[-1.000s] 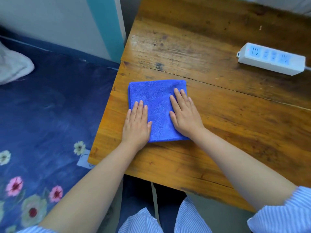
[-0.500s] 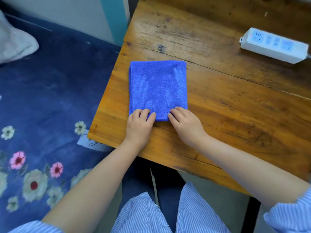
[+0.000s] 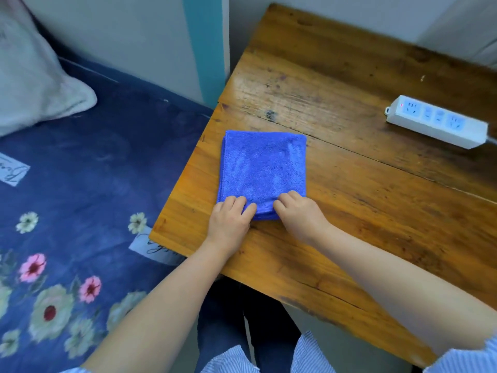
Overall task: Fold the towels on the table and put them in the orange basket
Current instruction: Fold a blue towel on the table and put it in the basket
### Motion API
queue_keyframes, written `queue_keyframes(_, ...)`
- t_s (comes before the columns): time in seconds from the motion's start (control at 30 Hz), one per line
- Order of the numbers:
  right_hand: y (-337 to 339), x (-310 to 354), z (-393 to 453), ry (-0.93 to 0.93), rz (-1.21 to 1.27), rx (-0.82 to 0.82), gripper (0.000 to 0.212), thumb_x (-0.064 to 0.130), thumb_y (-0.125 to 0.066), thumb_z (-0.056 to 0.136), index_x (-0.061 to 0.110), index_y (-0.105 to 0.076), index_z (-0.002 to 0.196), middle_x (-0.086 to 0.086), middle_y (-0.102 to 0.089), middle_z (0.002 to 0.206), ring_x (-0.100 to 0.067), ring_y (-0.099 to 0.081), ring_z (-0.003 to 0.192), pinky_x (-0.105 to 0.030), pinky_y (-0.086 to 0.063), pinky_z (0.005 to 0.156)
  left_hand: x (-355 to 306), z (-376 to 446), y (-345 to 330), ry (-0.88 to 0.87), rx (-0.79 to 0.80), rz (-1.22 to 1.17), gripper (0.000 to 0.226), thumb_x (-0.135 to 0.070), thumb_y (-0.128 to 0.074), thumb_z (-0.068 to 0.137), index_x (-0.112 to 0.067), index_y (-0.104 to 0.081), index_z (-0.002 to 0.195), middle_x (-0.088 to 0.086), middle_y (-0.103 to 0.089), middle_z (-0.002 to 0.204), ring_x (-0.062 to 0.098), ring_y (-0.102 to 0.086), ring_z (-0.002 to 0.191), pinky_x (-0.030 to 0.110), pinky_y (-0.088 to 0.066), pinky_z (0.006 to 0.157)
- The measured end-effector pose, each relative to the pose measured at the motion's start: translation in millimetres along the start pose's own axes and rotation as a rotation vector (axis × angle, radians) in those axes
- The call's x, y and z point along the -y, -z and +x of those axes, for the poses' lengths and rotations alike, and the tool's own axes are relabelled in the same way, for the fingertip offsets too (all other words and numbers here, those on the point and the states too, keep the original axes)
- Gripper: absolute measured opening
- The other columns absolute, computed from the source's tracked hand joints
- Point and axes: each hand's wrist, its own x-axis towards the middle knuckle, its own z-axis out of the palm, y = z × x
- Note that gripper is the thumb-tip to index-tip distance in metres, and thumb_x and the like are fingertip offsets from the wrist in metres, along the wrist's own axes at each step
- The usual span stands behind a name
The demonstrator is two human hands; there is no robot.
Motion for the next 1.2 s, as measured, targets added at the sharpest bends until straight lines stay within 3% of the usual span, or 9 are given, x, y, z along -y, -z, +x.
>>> queue_keyframes(0.1, 5, -1, -2, -0.104, 0.274, 0.064, 0.015, -0.012, -0.060, 0.045, -0.001, -0.060, 0.056, -0.014, -0.059, 0.055, -0.024, -0.058, 0.048, -0.021, -0.040, 0.035, 4, 0, 0, 0.018, 0.009, -0.017, 0.031, -0.017, -0.087, 0.041, -0.011, -0.072, 0.068, 0.002, -0.065, 0.061, 0.020, -0.063, 0.053, 0.021, -0.046, 0.047)
queue_keyframes(0.23, 2, 0, -18, -0.188, 0.389, 0.310, 0.025, -0.008, -0.049, 0.075, -0.009, -0.061, 0.097, -0.022, -0.061, 0.095, -0.032, -0.058, 0.090, -0.040, -0.049, 0.069, 10, -6, -2, -0.076, -0.051, 0.035, 0.016, -0.002, -0.056, 0.062, -0.012, -0.068, 0.058, 0.001, -0.060, 0.054, 0.019, -0.058, 0.048, 0.021, -0.041, 0.043)
queue_keyframes(0.4, 10, 19, -24, -0.090, 0.298, 0.207, 0.020, -0.011, -0.067, 0.057, -0.009, -0.063, 0.076, -0.022, -0.063, 0.075, -0.033, -0.063, 0.068, -0.035, -0.050, 0.046, 14, -23, 2, -0.146, -0.098, 0.051, 0.030, -0.001, -0.041, 0.067, -0.014, -0.060, 0.047, 0.001, -0.053, 0.045, 0.017, -0.052, 0.040, 0.020, -0.038, 0.038)
queue_keyframes(0.47, 13, 36, -34, -0.026, 0.181, 0.141, 0.030, -0.001, -0.081, 0.041, -0.002, -0.066, 0.068, -0.015, -0.065, 0.066, -0.029, -0.063, 0.055, -0.027, -0.049, 0.039, 15, -38, 6, -0.159, -0.069, 0.051, 0.030, 0.000, -0.040, 0.064, -0.014, -0.059, 0.045, 0.001, -0.052, 0.044, 0.017, -0.051, 0.038, 0.020, -0.037, 0.037)
queue_keyframes(0.67, -2, 111, -73, -0.062, -0.068, 0.248, 0.083, 0.056, -0.083, 0.029, 0.007, -0.072, 0.096, -0.006, -0.071, 0.092, -0.021, -0.069, 0.081, -0.032, -0.054, 0.075, 23, -104, 19, -0.169, 0.019, 0.047, 0.014, -0.003, -0.050, 0.053, -0.012, -0.058, 0.045, 0.001, -0.052, 0.044, 0.018, -0.050, 0.038, 0.019, -0.036, 0.037)
queue_keyframes(0.87, -1, 162, -82, -0.024, -0.172, 0.041, 0.022, 0.009, -0.040, 0.068, 0.012, -0.048, 0.088, 0.000, -0.064, 0.069, -0.021, -0.061, 0.059, -0.036, -0.033, 0.076, 27, -164, 44, -0.110, 0.179, 0.050, 0.033, -0.005, -0.080, 0.023, -0.012, -0.063, 0.050, 0.001, -0.056, 0.047, 0.016, -0.054, 0.042, 0.016, -0.037, 0.039)
queue_keyframes(1.03, 42, 212, -68, 0.070, -0.099, -0.055, 0.026, 0.003, -0.035, 0.060, 0.012, -0.059, 0.059, -0.001, -0.054, 0.053, -0.022, -0.053, 0.046, -0.031, -0.031, 0.064, 54, -225, 70, 0.133, 0.440, 0.086, 0.024, -0.014, -0.043, 0.089, -0.009, -0.051, 0.111, 0.007, -0.056, 0.115, 0.022, -0.050, 0.106, 0.029, -0.030, 0.076)
queue_keyframes(1.1, 66, 241, -53, 0.102, -0.074, -0.075, 0.024, 0.005, -0.037, 0.058, 0.013, -0.059, 0.057, -0.001, -0.054, 0.051, -0.021, -0.053, 0.045, -0.029, -0.032, 0.058, 65, -257, 89, 0.210, 0.379, 0.108, 0.022, -0.023, -0.052, 0.086, -0.010, -0.056, 0.104, 0.006, -0.061, 0.108, 0.023, -0.054, 0.101, 0.030, -0.033, 0.078)
queue_keyframes(1.2, 104, 299, -29, 0.162, -0.034, 0.003, 0.010, 0.005, -0.060, 0.048, 0.012, -0.060, 0.054, 0.000, -0.055, 0.048, -0.020, -0.053, 0.040, -0.023, -0.035, 0.046, 77, -319, 128, 0.281, 0.112, 0.210, 0.033, -0.027, -0.084, 0.034, -0.015, -0.064, 0.057, -0.001, -0.064, 0.055, 0.015, -0.063, 0.055, 0.022, -0.038, 0.067)
